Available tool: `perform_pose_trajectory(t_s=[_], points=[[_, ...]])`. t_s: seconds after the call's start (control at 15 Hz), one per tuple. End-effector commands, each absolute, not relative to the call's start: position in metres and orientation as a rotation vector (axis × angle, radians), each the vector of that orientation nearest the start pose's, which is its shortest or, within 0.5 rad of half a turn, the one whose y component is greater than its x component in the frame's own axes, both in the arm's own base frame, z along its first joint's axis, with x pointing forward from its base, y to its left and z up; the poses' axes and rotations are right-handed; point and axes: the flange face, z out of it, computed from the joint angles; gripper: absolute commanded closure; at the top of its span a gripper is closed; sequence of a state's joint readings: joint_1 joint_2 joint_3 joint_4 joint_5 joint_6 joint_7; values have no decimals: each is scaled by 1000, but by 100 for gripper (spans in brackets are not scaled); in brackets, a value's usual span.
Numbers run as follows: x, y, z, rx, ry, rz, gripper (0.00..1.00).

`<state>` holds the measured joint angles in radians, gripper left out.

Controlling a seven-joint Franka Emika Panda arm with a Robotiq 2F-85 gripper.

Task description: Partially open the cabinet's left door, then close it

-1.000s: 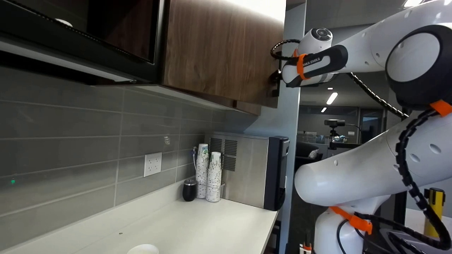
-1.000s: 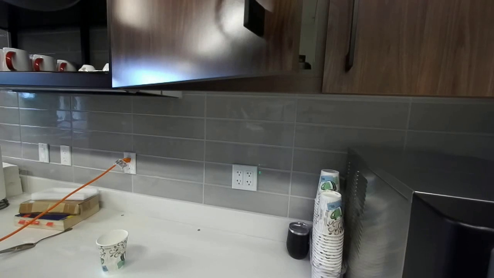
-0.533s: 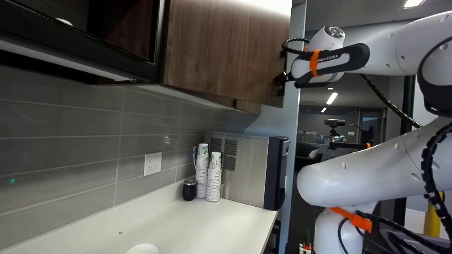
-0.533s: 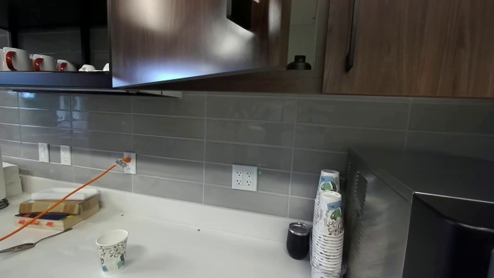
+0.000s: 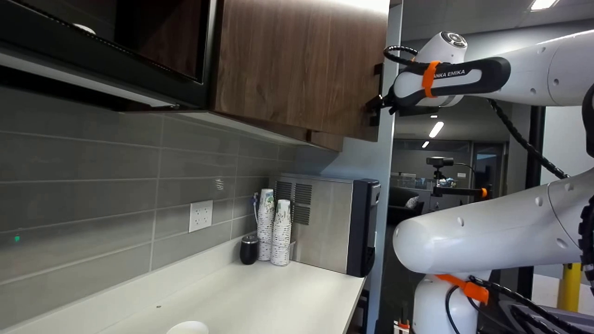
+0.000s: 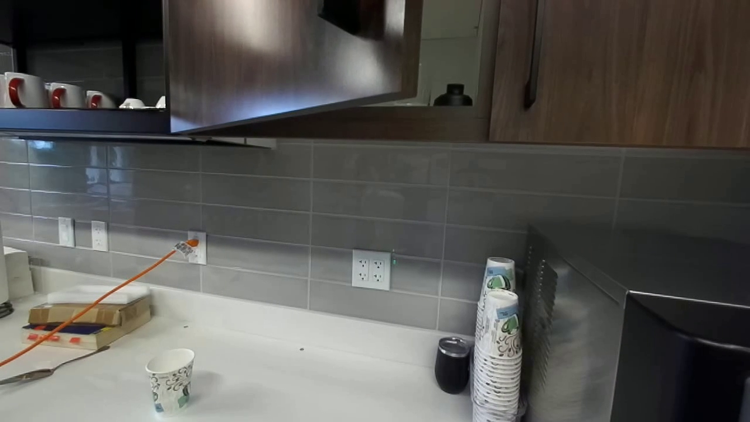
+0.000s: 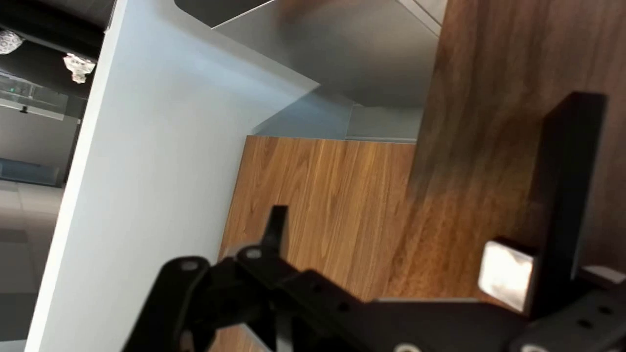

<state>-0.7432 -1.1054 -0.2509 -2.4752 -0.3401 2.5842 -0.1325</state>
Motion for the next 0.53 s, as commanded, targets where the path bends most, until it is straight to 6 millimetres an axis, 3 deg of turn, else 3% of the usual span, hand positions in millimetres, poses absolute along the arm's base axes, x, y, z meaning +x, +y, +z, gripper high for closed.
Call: perform_pose_trajectory(t_s=[0.0, 0.47], points=[[73, -261, 715, 2085, -741, 1120, 0], [67, -263, 712, 2094, -718, 1134, 0]])
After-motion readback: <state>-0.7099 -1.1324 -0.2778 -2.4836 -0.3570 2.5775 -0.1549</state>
